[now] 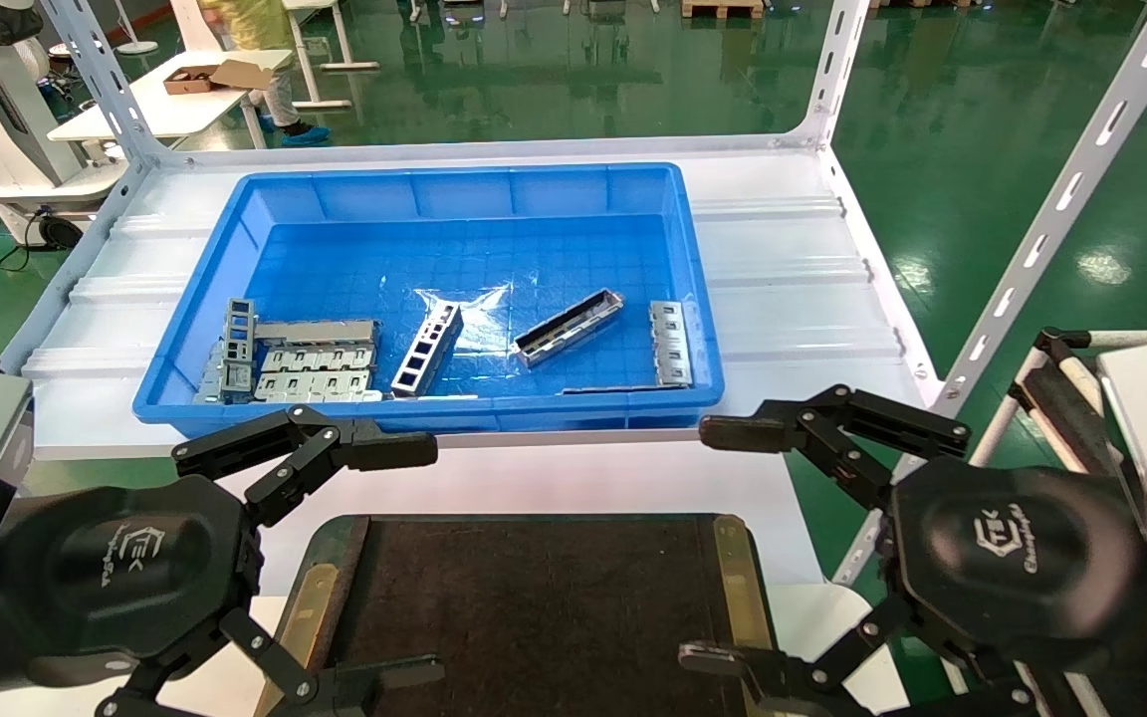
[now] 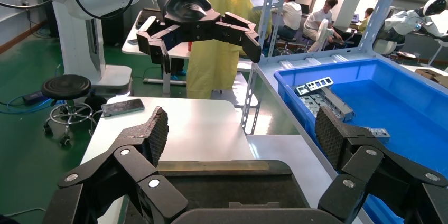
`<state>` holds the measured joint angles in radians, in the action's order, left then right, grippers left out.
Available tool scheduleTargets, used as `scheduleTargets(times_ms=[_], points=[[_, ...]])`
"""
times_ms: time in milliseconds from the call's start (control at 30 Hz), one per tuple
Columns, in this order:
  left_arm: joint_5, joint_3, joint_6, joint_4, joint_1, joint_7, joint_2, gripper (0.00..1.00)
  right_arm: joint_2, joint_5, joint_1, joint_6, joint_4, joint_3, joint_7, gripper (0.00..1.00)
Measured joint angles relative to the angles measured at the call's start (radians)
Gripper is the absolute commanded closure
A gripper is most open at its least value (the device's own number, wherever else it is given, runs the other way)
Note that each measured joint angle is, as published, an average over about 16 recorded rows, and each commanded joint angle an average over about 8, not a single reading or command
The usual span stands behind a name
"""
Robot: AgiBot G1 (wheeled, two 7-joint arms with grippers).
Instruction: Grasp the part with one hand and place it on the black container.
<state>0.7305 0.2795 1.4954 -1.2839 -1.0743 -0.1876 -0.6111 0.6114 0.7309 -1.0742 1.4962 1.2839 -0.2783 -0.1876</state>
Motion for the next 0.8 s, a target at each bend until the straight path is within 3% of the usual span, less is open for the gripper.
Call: scheduleTargets(times_ms=[800], points=[[0.000,0.000,0.000,0.000,0.000,0.000,0.000,0.00,0.000,0.000,0.000,-0.001,0.000,-0.001,0.000,0.00]])
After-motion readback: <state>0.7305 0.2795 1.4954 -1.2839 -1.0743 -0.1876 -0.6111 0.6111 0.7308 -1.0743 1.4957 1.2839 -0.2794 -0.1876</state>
